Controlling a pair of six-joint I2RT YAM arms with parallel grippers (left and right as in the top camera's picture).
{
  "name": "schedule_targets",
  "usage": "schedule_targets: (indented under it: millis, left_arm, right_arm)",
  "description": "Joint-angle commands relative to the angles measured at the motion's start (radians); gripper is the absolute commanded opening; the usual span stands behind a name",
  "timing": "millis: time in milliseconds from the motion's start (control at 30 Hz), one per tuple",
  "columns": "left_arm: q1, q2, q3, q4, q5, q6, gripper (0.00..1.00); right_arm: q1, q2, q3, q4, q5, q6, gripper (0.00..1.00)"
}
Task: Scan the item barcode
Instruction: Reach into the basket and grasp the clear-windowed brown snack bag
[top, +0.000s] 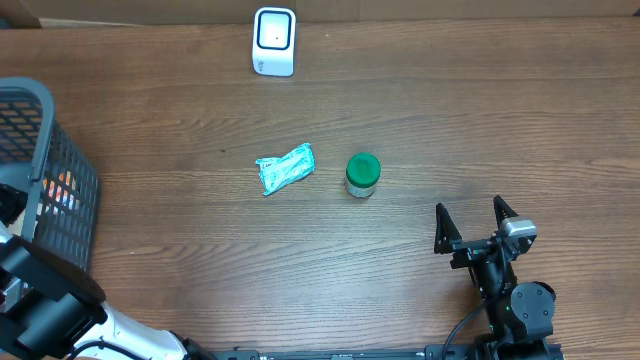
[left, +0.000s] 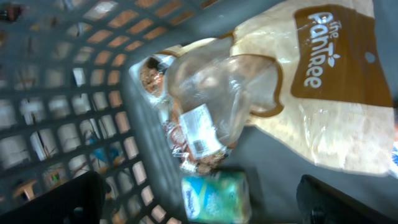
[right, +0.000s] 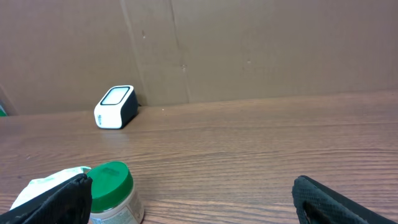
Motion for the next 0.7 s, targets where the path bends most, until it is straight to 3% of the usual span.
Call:
schedule_targets:
  millis: [0, 667]
  left_arm:
    - [0.011, 0.001, -0.097, 0.076, -0.018, 0.121, 1.0]
    - [0.024, 0.001, -0.37, 0.432, -0.017, 0.434, 1.0]
  right_arm:
    - [0.003, -0.007, -0.01, 0.006, 0.01, 0.001, 1.0]
    - [0.003, -0.007, -0.01, 0.006, 0.01, 0.001, 1.0]
